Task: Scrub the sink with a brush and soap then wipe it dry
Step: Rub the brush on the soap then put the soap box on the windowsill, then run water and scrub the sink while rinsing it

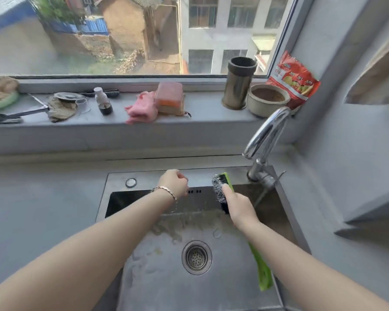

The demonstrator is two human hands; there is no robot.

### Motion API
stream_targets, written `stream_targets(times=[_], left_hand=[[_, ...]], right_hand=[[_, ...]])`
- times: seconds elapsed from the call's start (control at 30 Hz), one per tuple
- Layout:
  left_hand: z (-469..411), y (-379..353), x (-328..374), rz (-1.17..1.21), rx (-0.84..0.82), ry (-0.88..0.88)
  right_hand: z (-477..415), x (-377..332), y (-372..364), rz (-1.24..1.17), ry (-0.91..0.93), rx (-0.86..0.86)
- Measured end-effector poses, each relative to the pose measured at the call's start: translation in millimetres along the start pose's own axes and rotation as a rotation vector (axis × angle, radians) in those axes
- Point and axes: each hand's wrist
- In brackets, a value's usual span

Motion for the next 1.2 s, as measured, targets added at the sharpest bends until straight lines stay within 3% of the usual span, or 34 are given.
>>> stream_targets(times=[0.23,0.37,0.5,0.97,1.03,1.1,1.2], left_hand=[[38.7,-40.3,-36.5,-0.070,-0.001,0.027],[49.9,-59.3,-43.8,-0.076,-0.002,0.039],[58.5,-68.7,-54.2,-0.057,0.021,0.072],[62.9,-65.8,-66.5,-0.046,0.069,0.155],[61.9,-61.9,-65.9,-0.036,0.077,0.151],[60.4,-55.8,-65.9,-0.021,0.098,0.150],[58.9,-45.2,-65.4,0.059,0.165,0.165]], right_hand=[[-63.4,72.7,69.2,0.384,0.179,0.492],[-99.9,83.0,89.7,0.544,0.335,0.446],[-112.8,85.1,94.1,0.602,0.366,0.460],[-96.6,101.9,89.3,0.508,0.379,0.492],[-81.0,95.9,80.4,0.403,0.428,0.442],[-60.2,83.7,60.6,0.183,0.461,0.197],[-34.5,64.6,21.9,-0.243,0.353,-0.177]])
Point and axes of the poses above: each hand's wrist, its own z-axis away from the middle knuckle, its own y-axis out of the back of the hand, x = y × z, and after that the axes turned 15 degrees about z, right-handed
